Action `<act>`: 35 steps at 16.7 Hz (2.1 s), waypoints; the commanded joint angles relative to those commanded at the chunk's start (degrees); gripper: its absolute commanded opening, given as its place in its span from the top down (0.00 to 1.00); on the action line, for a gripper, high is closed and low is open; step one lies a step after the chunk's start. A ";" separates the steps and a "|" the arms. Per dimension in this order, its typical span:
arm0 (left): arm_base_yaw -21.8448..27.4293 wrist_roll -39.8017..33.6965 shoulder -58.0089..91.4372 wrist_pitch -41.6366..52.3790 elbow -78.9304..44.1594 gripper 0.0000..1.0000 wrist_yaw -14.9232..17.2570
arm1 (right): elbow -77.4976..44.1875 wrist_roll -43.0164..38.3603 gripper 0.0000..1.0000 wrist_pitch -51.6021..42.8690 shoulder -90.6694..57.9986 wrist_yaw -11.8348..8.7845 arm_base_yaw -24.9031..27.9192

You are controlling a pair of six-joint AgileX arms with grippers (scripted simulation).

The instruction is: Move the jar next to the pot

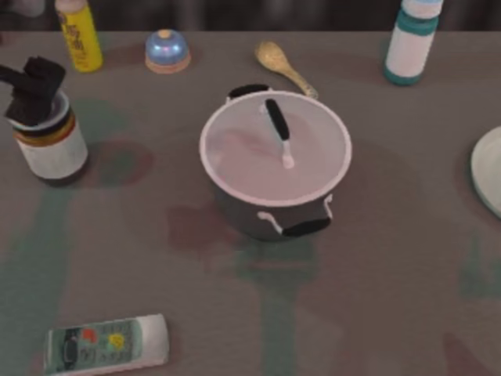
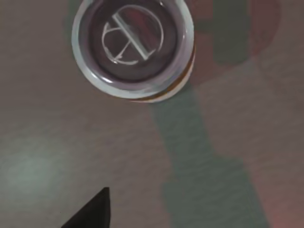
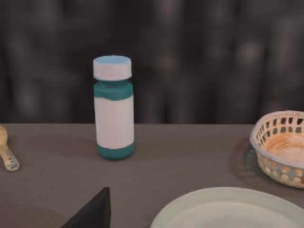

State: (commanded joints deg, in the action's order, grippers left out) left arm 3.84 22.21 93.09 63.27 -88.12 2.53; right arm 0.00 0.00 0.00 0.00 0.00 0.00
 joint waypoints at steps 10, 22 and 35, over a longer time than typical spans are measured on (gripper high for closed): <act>-2.72 8.48 41.77 19.31 -40.13 0.00 -2.04 | 0.00 0.00 0.00 0.00 0.00 0.00 0.00; -2.94 8.82 43.59 13.45 -35.32 0.00 -2.24 | 0.00 0.00 0.00 0.00 0.00 0.00 0.00; -3.07 8.96 43.59 8.49 -30.34 0.45 -2.25 | 0.00 0.00 0.00 0.00 0.00 0.00 0.00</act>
State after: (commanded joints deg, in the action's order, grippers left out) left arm 0.77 31.17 136.68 71.76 -118.45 0.28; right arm 0.00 0.00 0.00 0.00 0.00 0.00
